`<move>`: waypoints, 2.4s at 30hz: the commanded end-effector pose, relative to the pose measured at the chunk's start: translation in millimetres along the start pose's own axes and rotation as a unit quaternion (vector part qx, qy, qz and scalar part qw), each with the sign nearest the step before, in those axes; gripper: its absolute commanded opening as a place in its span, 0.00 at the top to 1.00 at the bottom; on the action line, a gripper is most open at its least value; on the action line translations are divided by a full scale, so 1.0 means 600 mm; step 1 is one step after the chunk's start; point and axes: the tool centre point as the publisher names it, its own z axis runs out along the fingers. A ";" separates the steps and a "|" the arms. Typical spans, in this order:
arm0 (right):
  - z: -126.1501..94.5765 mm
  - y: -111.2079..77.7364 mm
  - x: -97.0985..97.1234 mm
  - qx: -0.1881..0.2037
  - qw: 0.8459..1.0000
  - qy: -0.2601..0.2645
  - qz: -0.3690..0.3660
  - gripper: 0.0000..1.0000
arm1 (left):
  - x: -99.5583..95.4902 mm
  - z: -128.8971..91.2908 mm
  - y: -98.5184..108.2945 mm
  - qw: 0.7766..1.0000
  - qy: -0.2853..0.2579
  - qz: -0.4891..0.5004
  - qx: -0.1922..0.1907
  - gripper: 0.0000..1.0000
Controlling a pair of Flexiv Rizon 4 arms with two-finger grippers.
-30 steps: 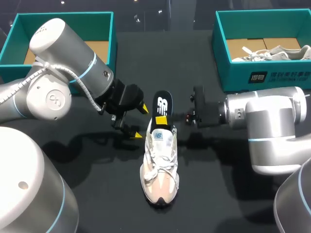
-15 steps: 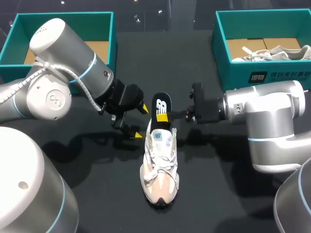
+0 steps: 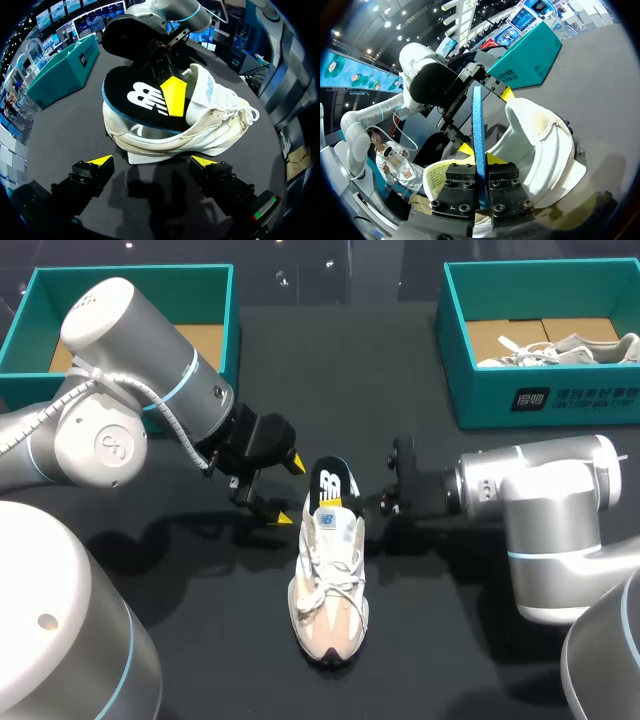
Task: Take the shoe out of the shoebox, open the shoe tongue, remove and reinsert the insole, then place the shoe into the shoebox
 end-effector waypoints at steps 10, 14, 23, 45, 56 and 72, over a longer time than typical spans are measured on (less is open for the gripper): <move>-0.006 0.025 0.012 0.002 1.000 -0.016 -0.022 0.56 | 0.000 0.002 0.000 1.000 0.000 0.000 0.000 0.00; -0.010 0.040 0.010 0.006 0.999 -0.023 -0.031 0.59 | 0.000 0.002 0.000 1.000 0.000 0.000 0.000 0.00; -0.019 0.066 -0.002 0.007 0.999 -0.027 -0.038 0.82 | 0.000 0.002 0.000 1.000 0.000 0.000 0.000 0.00; 0.006 -0.007 -0.005 0.017 1.000 0.000 0.024 1.00 | 0.000 0.002 0.000 1.000 0.000 0.000 0.000 0.00; -0.001 0.021 0.007 0.022 1.000 -0.020 0.000 0.66 | 0.000 0.002 0.000 1.000 0.000 0.000 0.000 0.00; -0.010 0.058 -0.013 0.037 0.998 -0.040 -0.014 0.80 | 0.000 0.002 0.000 1.000 0.000 0.000 0.000 0.00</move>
